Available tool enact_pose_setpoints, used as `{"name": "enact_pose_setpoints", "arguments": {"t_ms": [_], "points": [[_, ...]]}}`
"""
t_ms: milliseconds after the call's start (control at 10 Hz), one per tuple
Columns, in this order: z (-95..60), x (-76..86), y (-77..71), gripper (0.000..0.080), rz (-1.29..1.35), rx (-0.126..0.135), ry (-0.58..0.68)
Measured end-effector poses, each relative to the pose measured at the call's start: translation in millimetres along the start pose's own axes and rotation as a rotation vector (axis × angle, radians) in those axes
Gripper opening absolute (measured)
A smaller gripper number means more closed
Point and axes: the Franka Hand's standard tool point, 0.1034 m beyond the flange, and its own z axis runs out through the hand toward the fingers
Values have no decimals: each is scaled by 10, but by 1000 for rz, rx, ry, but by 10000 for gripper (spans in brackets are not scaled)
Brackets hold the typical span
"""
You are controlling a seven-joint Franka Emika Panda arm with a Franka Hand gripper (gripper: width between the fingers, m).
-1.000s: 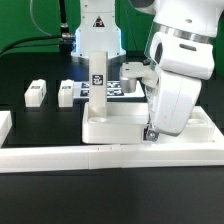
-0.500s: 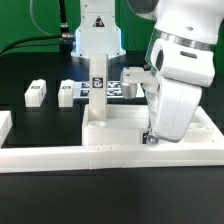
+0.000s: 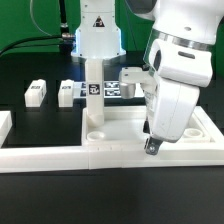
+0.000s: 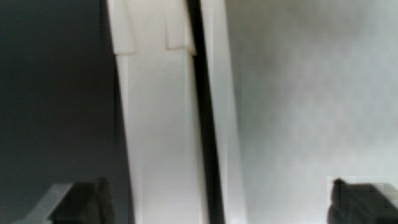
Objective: Assemble desk
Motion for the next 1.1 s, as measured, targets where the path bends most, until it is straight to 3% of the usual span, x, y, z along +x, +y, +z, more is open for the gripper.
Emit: {"name": "enact_pose_setpoints", "arguments": {"t_ms": [100, 800, 900, 1100], "points": [[1, -4, 1, 643, 1, 0, 0], [-3, -47, 17, 649, 6, 1, -2], [-110, -186, 69, 649, 13, 27, -24], [-401, -497, 198, 649, 34, 47, -51]]}}
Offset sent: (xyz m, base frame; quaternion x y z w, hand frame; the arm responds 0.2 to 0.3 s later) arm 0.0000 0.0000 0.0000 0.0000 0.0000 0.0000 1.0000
